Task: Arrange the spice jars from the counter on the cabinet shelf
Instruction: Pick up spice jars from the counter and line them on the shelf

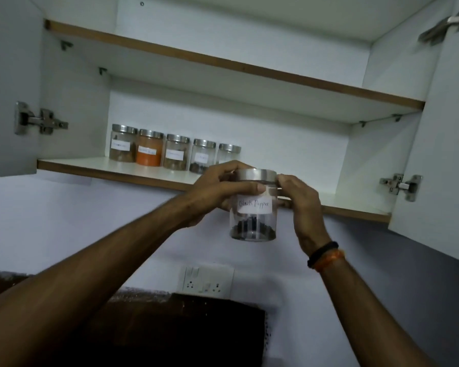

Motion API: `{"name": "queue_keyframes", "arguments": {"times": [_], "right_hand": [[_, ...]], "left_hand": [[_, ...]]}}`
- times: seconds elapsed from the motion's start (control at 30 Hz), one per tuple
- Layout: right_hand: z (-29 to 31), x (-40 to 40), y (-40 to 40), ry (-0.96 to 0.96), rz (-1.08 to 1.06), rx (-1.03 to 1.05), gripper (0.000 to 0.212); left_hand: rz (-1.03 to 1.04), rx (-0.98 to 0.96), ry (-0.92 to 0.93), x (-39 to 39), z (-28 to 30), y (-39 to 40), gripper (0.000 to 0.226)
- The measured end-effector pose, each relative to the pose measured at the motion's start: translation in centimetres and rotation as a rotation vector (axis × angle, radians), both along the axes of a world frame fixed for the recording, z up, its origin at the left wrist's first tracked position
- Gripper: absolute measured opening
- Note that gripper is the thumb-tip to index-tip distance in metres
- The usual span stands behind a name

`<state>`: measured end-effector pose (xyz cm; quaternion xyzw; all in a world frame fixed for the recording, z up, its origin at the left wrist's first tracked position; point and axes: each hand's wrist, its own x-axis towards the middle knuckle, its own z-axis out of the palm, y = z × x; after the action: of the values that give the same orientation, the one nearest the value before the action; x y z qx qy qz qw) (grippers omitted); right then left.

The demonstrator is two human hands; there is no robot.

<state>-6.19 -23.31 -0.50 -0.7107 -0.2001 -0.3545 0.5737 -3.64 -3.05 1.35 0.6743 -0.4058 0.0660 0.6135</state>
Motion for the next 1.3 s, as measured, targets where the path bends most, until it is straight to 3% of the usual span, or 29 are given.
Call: {"name": "queue_keyframes", "arguments": {"times": [0.3,0.43,0.57,0.8,1.1,1.3], "right_hand": [[4.0,9.7,-4.3,0.012,-0.631,-0.447,0.019],[2.8,12.2,-5.7,0.054,-0.724,-0.498,0.023],[1.8,13.2,-5.7,0.011,-0.875,-0.491,0.029],[1.7,13.2,-5.2,-0.005,-0.948,-0.454,0.031],[1.5,13.6,-5.3,-0.074,-0.964,-0.421,0.033],[1.4,13.8,-5.4,-0.115,-0.962,-0.398,0.032]], "left_hand": [[0.025,-0.003,-0.059,2.3,4.9,0.0,0.037],[0.049,0.001,-0.076,3.9,5.7,-0.4,0.044],[0.072,0.045,-0.11,6.7,6.4,-0.9,0.035],[0.115,0.097,-0.137,12.9,7.7,-2.7,0.037],[0.196,0.204,-0.187,20.9,8.5,-5.9,0.059],[0.208,0.236,-0.208,24.9,9.2,-7.9,0.053]]}}
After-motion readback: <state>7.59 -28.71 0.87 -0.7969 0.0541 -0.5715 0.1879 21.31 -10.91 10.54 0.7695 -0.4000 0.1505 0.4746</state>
